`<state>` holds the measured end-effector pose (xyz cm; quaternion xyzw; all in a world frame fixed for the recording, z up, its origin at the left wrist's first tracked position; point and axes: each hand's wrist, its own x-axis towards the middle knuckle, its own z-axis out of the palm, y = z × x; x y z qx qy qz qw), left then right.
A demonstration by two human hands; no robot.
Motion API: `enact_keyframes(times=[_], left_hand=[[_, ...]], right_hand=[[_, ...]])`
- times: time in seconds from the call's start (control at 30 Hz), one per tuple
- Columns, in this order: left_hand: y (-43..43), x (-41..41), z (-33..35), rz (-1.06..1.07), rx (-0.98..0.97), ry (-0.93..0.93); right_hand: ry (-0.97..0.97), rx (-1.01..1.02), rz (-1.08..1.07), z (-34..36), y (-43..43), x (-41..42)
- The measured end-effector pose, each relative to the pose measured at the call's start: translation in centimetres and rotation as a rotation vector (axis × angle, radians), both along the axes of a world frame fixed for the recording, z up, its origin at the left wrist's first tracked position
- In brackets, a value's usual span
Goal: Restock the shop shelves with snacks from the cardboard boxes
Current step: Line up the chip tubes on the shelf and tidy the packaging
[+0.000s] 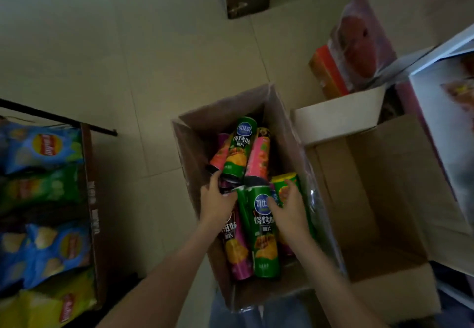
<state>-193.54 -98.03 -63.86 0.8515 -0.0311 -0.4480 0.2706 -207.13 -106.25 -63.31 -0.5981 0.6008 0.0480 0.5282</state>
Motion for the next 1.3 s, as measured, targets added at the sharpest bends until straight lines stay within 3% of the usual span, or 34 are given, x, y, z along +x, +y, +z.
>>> enact_keyframes(times=[0.17,0.27,0.43,0.7,0.9,1.13,1.3], left_hand=[[-1.3,0.1,-5.3,-0.05,-0.061,0.023],[-1.2,-0.1,-7.6,-0.075,-0.062,0.079],[-0.6,-0.2,-9.5,0.073,-0.12,0.187],[1.2,0.7,-6.8,0.275,-0.134,0.221],[2.8,1.1,-4.8,0.238,-0.108,0.192],[2.4,0.5,-5.7,0.107,-0.057,0.113],[2.0,-0.5,-5.5,0.151,-0.133,0.165]], right_hand=[[-0.008,-0.03,0.047,-6.2,-1.1,3.9],[0.087,-0.089,0.137,-8.7,-1.2,5.5],[0.201,-0.115,0.189,-11.1,-0.7,7.4],[0.252,-0.03,0.059,-10.5,-2.4,8.5],[0.3,0.14,0.164,-10.1,-3.1,9.0],[0.323,0.129,0.268,-11.5,-2.9,8.3],[0.259,0.089,0.078,-10.8,-3.3,8.5]])
